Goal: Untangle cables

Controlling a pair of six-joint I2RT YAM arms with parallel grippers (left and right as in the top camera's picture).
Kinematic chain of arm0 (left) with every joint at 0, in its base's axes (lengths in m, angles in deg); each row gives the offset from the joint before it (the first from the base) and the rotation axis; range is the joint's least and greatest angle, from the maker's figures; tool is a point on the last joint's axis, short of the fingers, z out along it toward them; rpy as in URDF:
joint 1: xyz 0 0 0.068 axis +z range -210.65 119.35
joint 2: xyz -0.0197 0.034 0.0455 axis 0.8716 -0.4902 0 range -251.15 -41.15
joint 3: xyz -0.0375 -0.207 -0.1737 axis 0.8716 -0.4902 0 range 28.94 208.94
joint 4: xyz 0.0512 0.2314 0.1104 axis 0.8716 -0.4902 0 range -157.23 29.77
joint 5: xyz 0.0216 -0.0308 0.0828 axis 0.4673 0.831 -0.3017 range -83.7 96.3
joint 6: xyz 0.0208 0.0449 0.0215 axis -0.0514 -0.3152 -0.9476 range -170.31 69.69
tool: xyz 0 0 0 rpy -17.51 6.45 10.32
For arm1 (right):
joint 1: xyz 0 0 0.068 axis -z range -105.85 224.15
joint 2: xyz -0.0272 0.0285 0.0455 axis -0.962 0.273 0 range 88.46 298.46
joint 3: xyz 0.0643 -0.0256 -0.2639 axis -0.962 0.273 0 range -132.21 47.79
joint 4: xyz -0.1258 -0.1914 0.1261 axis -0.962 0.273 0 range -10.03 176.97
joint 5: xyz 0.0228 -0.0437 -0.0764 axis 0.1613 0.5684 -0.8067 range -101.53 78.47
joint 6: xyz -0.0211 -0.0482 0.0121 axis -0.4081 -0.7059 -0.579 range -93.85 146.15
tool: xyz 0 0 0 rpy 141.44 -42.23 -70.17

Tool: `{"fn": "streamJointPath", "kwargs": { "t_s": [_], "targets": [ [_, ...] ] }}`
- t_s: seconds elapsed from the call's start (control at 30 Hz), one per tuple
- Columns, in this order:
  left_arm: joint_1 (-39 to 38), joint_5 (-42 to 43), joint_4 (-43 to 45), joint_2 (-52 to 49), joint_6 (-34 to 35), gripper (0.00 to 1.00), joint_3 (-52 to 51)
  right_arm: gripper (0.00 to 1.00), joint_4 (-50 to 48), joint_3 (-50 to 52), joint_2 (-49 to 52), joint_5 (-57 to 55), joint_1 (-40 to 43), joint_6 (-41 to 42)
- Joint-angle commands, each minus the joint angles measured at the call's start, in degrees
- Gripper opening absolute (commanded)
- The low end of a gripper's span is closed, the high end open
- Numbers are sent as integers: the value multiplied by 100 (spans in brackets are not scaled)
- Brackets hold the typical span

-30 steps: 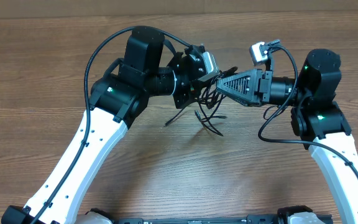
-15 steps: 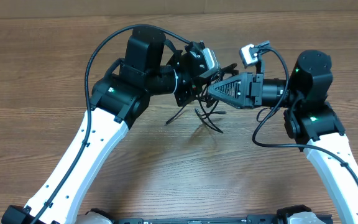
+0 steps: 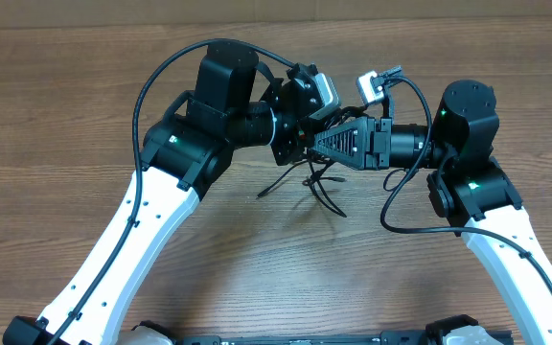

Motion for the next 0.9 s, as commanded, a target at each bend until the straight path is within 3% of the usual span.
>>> {"fn": "streamJointPath", "kwargs": {
  "t_s": [0.0, 0.23, 0.87],
  "targets": [
    [-4, -9, 81, 13, 177, 4, 26, 21, -190, -46, -76, 219, -63, -48],
    [0, -787, 107, 13, 879, 4, 26, 22, -1169, -46, -76, 789, -63, -2],
    [229, -697, 153, 13, 1434, 4, 26, 21, -1818, -46, -76, 1121, -63, 70]
  ]
}}
